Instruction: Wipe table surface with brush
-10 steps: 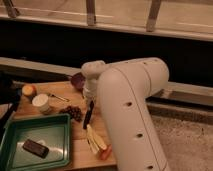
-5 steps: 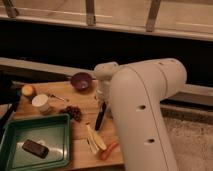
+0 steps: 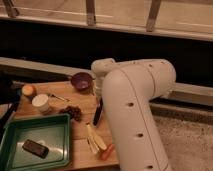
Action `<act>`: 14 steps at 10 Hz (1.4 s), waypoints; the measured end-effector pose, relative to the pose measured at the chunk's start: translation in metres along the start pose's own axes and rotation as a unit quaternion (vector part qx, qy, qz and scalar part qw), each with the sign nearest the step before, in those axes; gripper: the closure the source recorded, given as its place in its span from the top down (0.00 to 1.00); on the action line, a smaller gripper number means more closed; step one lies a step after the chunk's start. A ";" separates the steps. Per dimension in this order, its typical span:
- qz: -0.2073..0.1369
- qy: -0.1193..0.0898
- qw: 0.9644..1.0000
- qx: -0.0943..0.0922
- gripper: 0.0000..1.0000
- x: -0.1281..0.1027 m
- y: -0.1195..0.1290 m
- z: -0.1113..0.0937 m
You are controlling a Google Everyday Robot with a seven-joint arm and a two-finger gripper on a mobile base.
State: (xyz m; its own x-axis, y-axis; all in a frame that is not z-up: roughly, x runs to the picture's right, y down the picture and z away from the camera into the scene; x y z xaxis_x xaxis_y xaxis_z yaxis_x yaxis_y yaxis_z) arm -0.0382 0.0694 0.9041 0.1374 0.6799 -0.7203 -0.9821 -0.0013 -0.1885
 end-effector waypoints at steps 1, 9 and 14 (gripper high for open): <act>-0.012 -0.001 1.000 -0.003 0.00 -0.008 0.019 0.003; 0.015 -0.005 1.000 -0.003 0.00 0.023 0.037 0.007; 0.034 -0.018 0.999 0.013 0.00 0.053 -0.034 -0.009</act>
State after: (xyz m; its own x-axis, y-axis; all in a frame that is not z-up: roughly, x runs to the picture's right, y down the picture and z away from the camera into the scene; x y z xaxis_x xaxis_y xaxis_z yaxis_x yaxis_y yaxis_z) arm 0.0035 0.0987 0.8660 0.0656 0.7053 -0.7059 -0.9921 -0.0299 -0.1220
